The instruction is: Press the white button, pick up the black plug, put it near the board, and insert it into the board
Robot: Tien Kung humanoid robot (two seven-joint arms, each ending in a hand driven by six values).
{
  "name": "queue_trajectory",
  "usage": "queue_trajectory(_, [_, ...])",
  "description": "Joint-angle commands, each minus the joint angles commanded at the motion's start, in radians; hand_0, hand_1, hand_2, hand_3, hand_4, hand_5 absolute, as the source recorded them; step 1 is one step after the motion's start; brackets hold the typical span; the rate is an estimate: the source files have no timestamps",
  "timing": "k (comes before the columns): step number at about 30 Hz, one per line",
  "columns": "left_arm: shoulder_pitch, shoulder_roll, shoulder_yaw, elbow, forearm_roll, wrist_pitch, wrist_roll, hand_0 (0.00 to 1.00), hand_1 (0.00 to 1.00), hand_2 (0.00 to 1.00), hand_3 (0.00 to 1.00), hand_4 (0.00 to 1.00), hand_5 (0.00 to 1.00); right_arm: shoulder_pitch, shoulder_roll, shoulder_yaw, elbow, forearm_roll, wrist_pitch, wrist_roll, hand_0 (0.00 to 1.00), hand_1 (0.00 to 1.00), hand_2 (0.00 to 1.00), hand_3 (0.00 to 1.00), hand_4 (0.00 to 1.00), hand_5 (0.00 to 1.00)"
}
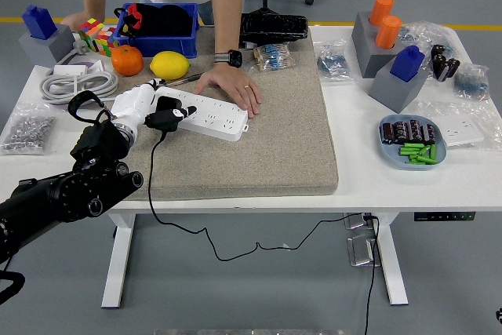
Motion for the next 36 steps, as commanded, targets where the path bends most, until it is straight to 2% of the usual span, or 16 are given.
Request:
queue_trajectory(12, [0.000, 0.021, -0.026, -0.029, 0.020, -0.011, 0.017, 0.884, 0.899, 0.899, 0.927, 0.998, 0.814, -0.002, 0.003, 0.006, 0.000, -0.001, 0.000, 0.000, 0.683, 0.572, 0.553, 0.572, 0.673, 0.207])
queue_trajectory(19, [0.038, 0.062, -0.122, -0.138, 0.090, -0.009, 0.031, 0.882, 0.900, 0.900, 0.919, 0.998, 0.786, -0.007, 0.005, 0.017, -0.002, -0.005, 0.000, 0.000, 0.682, 0.572, 0.553, 0.572, 0.673, 0.206])
queue_trajectory(20, [0.044, 0.071, -0.142, -0.162, 0.104, -0.010, 0.034, 0.873, 0.885, 0.881, 0.906, 0.998, 0.651, -0.007, 0.004, 0.018, -0.002, -0.006, 0.000, 0.000, 0.682, 0.571, 0.553, 0.572, 0.673, 0.206])
queue_trajectory(25, [0.073, 0.118, -0.224, -0.274, 0.146, -0.018, 0.046, 0.873, 0.885, 0.881, 0.906, 0.998, 0.651, -0.005, 0.003, 0.023, 0.001, -0.007, 0.000, 0.001, 0.682, 0.571, 0.553, 0.572, 0.673, 0.206])
queue_trajectory(26, [0.079, 0.128, -0.238, -0.297, 0.152, -0.019, 0.048, 0.825, 0.820, 0.794, 0.848, 0.927, 0.291, -0.005, 0.004, 0.024, 0.001, -0.007, -0.001, 0.001, 0.682, 0.571, 0.552, 0.572, 0.672, 0.205])
queue_trajectory(31, [0.120, 0.188, -0.297, -0.428, 0.146, -0.043, 0.055, 0.825, 0.820, 0.794, 0.848, 0.927, 0.291, -0.010, 0.005, 0.031, 0.000, -0.010, -0.001, 0.002, 0.682, 0.571, 0.552, 0.572, 0.672, 0.205])
queue_trajectory(32, [0.128, 0.197, -0.304, -0.450, 0.141, -0.049, 0.054, 0.786, 0.762, 0.722, 0.788, 0.816, 0.002, -0.010, 0.005, 0.032, -0.001, -0.010, -0.001, 0.001, 0.682, 0.571, 0.552, 0.571, 0.672, 0.205])
queue_trajectory(36, [0.164, 0.234, -0.332, -0.532, 0.126, -0.064, 0.041, 0.786, 0.762, 0.722, 0.788, 0.816, 0.002, -0.011, 0.004, 0.038, 0.000, -0.012, -0.002, 0.002, 0.682, 0.571, 0.552, 0.571, 0.672, 0.205])
